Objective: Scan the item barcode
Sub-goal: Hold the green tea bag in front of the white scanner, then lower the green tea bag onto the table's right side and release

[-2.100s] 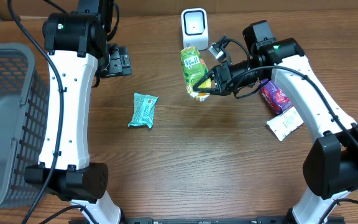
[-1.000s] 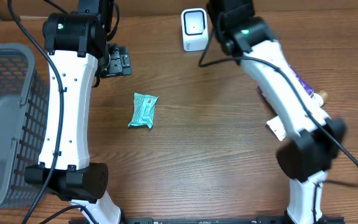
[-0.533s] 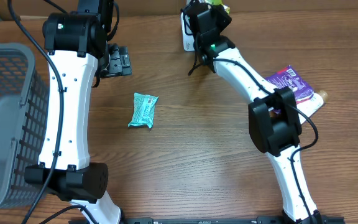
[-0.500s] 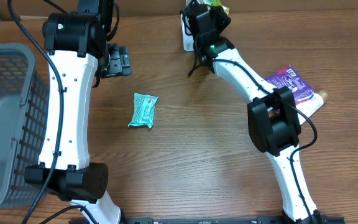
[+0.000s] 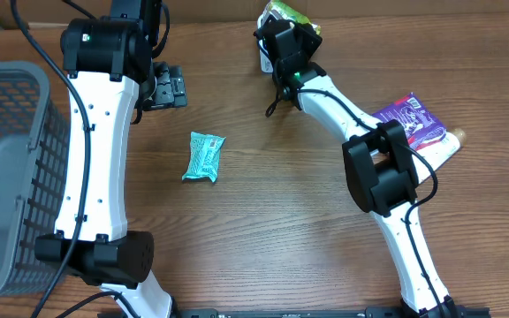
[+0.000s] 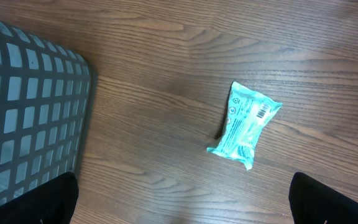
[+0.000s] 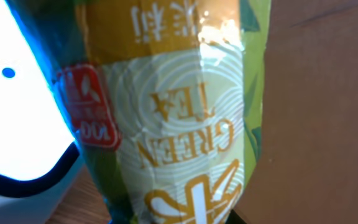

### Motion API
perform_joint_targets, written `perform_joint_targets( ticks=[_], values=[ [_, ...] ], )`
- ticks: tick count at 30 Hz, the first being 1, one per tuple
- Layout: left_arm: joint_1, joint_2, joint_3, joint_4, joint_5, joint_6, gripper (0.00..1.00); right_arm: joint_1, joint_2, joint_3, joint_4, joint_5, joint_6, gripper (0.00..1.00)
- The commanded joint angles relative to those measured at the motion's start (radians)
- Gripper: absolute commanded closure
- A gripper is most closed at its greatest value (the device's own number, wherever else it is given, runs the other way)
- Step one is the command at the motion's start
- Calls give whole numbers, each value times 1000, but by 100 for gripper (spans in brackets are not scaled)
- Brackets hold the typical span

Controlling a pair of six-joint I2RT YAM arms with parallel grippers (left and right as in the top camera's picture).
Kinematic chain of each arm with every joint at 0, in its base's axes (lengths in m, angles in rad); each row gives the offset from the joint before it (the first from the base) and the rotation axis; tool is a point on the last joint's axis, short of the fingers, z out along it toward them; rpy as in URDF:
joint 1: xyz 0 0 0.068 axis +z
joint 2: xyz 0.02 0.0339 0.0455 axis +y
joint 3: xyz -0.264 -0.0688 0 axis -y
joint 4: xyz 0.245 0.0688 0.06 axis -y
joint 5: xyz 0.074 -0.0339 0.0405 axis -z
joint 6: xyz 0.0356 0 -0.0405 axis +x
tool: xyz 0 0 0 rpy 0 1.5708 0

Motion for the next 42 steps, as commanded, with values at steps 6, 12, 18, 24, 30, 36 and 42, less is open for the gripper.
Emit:
perform_joint_targets(
  ticks=[6, 12, 18, 24, 30, 36, 42],
  values=[
    [0, 9, -3, 1, -6, -17, 1, 14, -26, 14, 34, 58, 12, 96],
    [0, 9, -3, 1, -6, -17, 1, 25, -28, 14, 32, 79, 12, 96],
    [0, 9, -3, 1, -6, -17, 0, 44, -103, 14, -48, 71, 95, 96],
    [0, 9, -3, 1, -6, -17, 0, 66, -297, 14, -332, -98, 343, 96],
    [0, 9, -3, 1, -6, -17, 1, 72, -489, 14, -641, -447, 755, 96],
    [0, 9, -3, 1, -6, -17, 0, 13, -595, 14, -950, -655, 1143, 96],
    [0, 9, -3, 1, -6, -17, 0, -85, -567, -60, -1169, -649, 1436, 96]
  ],
)
